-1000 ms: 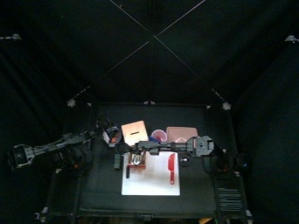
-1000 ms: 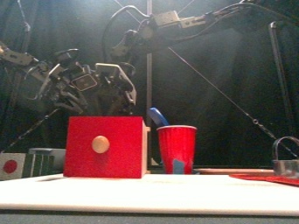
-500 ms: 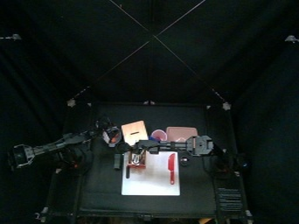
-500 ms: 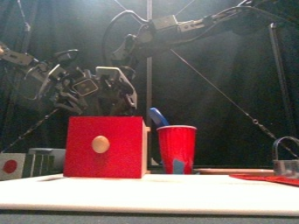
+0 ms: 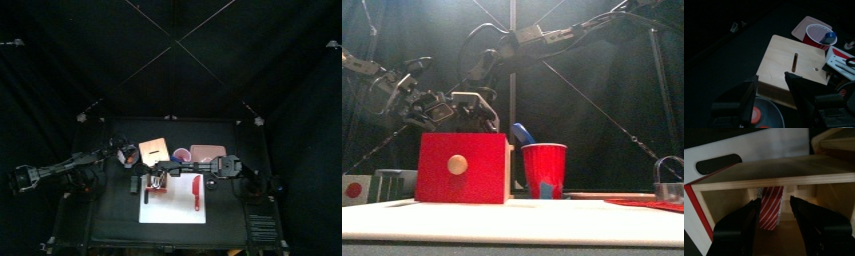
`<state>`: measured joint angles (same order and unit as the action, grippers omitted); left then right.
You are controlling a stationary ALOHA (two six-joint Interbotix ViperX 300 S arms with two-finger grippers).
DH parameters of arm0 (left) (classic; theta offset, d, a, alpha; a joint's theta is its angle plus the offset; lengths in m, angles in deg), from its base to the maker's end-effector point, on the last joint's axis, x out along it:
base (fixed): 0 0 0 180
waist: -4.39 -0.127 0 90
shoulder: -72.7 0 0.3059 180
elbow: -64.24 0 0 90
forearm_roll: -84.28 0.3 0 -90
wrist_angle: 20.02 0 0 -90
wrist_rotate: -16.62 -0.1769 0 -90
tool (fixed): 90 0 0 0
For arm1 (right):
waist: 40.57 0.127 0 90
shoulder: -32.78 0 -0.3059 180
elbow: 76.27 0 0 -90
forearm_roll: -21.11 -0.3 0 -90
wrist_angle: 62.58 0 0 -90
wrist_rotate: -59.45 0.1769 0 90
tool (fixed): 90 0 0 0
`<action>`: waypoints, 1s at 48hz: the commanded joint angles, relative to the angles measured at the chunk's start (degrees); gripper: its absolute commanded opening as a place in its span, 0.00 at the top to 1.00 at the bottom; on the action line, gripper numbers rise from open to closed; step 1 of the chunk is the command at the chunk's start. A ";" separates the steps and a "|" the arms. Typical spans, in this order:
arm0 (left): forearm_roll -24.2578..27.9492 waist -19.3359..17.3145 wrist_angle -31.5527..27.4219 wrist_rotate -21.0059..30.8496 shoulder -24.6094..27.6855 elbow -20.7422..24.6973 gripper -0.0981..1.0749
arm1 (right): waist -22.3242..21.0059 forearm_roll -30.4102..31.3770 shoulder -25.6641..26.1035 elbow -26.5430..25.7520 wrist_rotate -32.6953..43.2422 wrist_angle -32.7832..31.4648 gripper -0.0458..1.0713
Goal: Grab salmon sushi
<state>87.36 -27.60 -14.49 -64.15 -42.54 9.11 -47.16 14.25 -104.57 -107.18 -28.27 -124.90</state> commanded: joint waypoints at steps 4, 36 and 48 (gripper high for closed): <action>0.00 -0.26 0.18 0.00 0.09 1.32 0.20 | -0.35 -0.09 1.05 -0.53 0.00 0.18 0.22; -0.70 0.18 -0.35 0.00 0.09 1.93 0.20 | -0.44 2.02 4.75 -2.20 0.09 -3.16 0.35; -1.41 0.18 -0.35 0.00 0.09 1.93 0.20 | -1.05 2.81 6.24 -4.92 -0.09 -6.33 0.35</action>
<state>86.13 -27.51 -15.10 -64.15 -42.46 9.46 -47.69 16.98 -102.37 -109.47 -28.18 -130.44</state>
